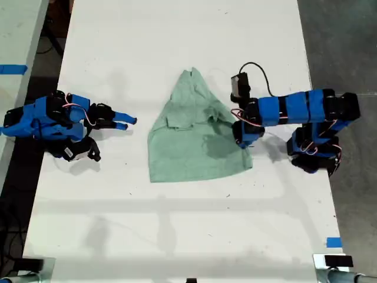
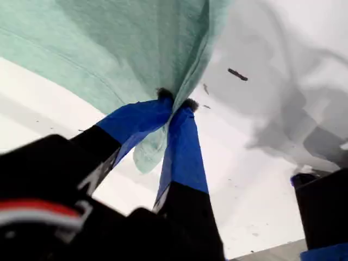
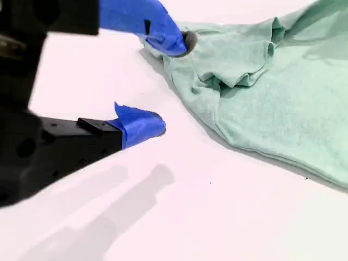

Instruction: Fold t shirt

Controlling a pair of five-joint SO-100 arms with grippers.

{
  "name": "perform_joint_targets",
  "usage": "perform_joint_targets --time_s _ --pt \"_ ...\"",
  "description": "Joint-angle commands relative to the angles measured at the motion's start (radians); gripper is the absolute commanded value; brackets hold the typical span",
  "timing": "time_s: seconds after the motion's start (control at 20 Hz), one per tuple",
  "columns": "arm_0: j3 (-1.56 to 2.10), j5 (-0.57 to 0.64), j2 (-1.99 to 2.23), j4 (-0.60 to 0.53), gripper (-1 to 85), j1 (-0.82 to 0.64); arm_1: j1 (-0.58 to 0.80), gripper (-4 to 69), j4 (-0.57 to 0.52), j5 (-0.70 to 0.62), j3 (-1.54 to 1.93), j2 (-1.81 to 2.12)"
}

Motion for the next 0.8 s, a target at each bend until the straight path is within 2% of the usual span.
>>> perform_joint_targets --time_s 0.0,0.35,0.55,0.75 --pt "-0.031 -0.011 0.009 -0.011 19.5 0.008 -0.017 1.2 0.061 -0.058 -0.258 -0.035" --pt "-0.031 -0.011 0.009 -0.011 19.5 0.008 -0.087 1.2 -0.011 -0.192 -0.747 -0.479" --pt "-0.031 -0.011 0.009 -0.011 19.5 0.008 -0.081 1.2 -0.155 -0.244 -0.769 -0.655" --pt "-0.031 -0.011 0.009 -0.011 19.5 0.008 -0.078 1.2 -0.236 -0.268 -0.785 -0.775"
